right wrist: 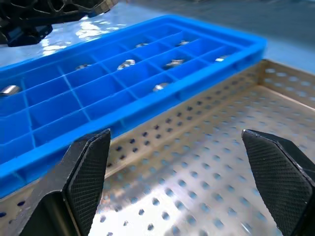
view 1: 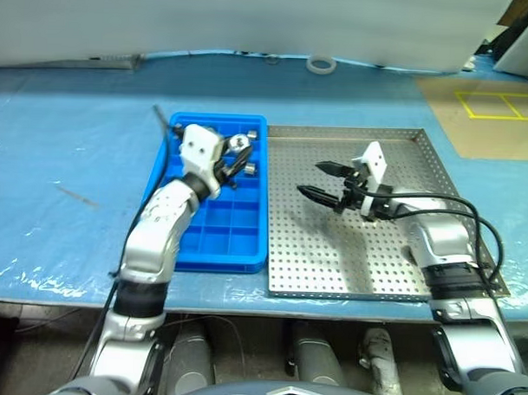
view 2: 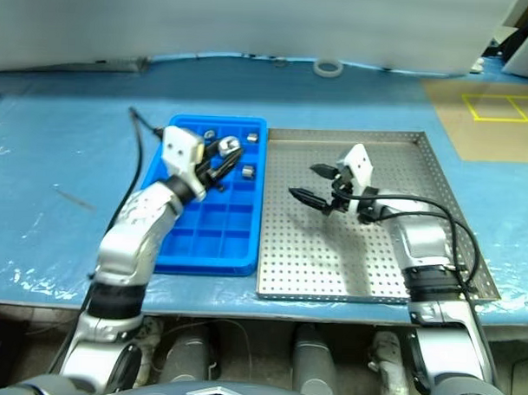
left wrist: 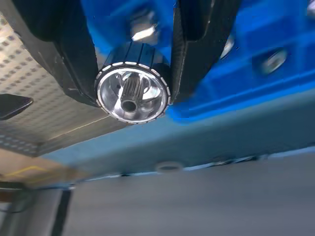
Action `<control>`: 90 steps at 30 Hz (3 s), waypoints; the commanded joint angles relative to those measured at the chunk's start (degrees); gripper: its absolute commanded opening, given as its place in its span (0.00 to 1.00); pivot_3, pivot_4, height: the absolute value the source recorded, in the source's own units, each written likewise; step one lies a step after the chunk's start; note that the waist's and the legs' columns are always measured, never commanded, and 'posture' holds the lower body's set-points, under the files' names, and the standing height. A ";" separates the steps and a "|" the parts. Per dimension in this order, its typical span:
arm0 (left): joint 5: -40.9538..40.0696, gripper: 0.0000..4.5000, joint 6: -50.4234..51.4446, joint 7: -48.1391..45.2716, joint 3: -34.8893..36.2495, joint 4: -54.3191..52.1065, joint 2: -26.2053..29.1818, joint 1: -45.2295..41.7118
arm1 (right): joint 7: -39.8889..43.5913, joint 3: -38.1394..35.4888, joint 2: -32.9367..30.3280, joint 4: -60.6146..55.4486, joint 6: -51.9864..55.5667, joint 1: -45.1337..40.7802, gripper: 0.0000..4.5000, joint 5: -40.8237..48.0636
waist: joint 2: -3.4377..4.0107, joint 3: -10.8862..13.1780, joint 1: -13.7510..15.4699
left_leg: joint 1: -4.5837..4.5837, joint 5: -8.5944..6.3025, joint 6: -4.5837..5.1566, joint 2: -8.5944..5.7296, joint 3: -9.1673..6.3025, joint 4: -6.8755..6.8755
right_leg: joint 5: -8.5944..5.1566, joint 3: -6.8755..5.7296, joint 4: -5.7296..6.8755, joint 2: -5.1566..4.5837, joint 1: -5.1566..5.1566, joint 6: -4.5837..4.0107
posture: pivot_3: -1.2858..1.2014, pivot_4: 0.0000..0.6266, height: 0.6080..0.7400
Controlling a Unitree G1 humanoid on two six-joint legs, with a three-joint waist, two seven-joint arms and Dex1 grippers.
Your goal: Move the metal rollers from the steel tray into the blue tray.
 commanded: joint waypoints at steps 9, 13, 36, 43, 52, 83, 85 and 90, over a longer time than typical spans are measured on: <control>-0.36 0.39 2.32 4.01 1.76 -14.52 5.28 18.70 | 8.48 3.56 6.02 16.89 -10.59 -9.93 1.00 -4.25 | -0.02 0.03 4.38 | 0.09 -0.04 -0.35 -0.11 -0.01 0.00 | -0.01 0.03 0.24 -0.14 0.00 0.00 | 0.58 0.24 1.00; -0.34 0.39 1.31 4.58 0.87 -13.04 5.05 20.63 | 9.56 3.48 6.93 19.22 -12.11 -10.93 1.00 -5.11 | -0.03 0.03 5.33 | 0.05 0.08 -0.55 0.01 -0.08 -0.04 | -0.01 0.02 0.40 -0.09 -0.11 0.00 | 0.58 0.24 1.00; -1.60 0.96 1.68 2.21 -0.32 -3.50 8.53 11.33 | 7.17 0.66 4.36 13.18 -10.48 -6.15 1.00 -5.40 | -0.03 0.03 4.92 | 0.33 0.30 -0.90 0.10 -0.06 -0.25 | -0.03 0.18 0.69 0.08 -0.18 0.00 | 0.53 0.24 1.00; -13.89 0.96 1.69 -12.12 -1.80 -1.43 8.53 2.75 | 3.21 -2.78 1.98 6.51 -7.98 -1.78 1.00 -3.98 | -0.03 0.03 4.89 | 0.31 0.34 -0.94 0.00 -0.06 -0.31 | -0.03 0.30 0.69 0.08 -0.18 -0.02 | 0.48 0.24 1.00; -16.30 0.96 -1.43 -24.72 -7.42 9.74 8.43 -6.60 | -5.50 -9.19 -1.48 -4.92 -3.06 7.07 1.00 -3.08 | -0.03 0.03 1.31 | 0.40 0.34 -0.94 -0.06 0.00 -0.35 | -0.04 0.34 0.69 0.11 -0.19 -0.01 | 0.40 0.24 1.00; -13.53 0.97 -5.63 -22.07 -5.48 9.01 11.79 -0.51 | -11.52 -8.36 3.49 4.22 2.38 -3.15 0.40 -3.14 | -0.03 0.02 -1.62 | 0.45 0.34 -0.92 -0.07 0.01 -0.30 | -0.02 0.32 0.76 0.14 -0.21 -0.02 | 0.48 0.24 1.00; -14.34 0.97 -4.25 -20.02 -3.77 4.57 12.31 2.85 | -8.74 -6.50 5.64 7.70 0.83 -7.14 0.40 -3.29 | -0.02 0.02 -1.16 | 0.47 0.34 -0.92 -0.05 0.01 -0.32 | -0.02 0.32 0.77 0.14 -0.23 -0.03 | 0.51 0.24 1.00; -14.73 0.97 -2.17 -15.00 -0.39 -3.64 13.58 10.86 | -2.75 -3.67 10.18 16.40 -3.22 -15.03 0.40 -3.75 | -0.02 0.02 1.18 | 0.43 0.40 -1.04 0.29 0.01 -0.48 | -0.19 0.16 0.79 0.24 -0.25 -0.32 | 0.57 0.24 1.00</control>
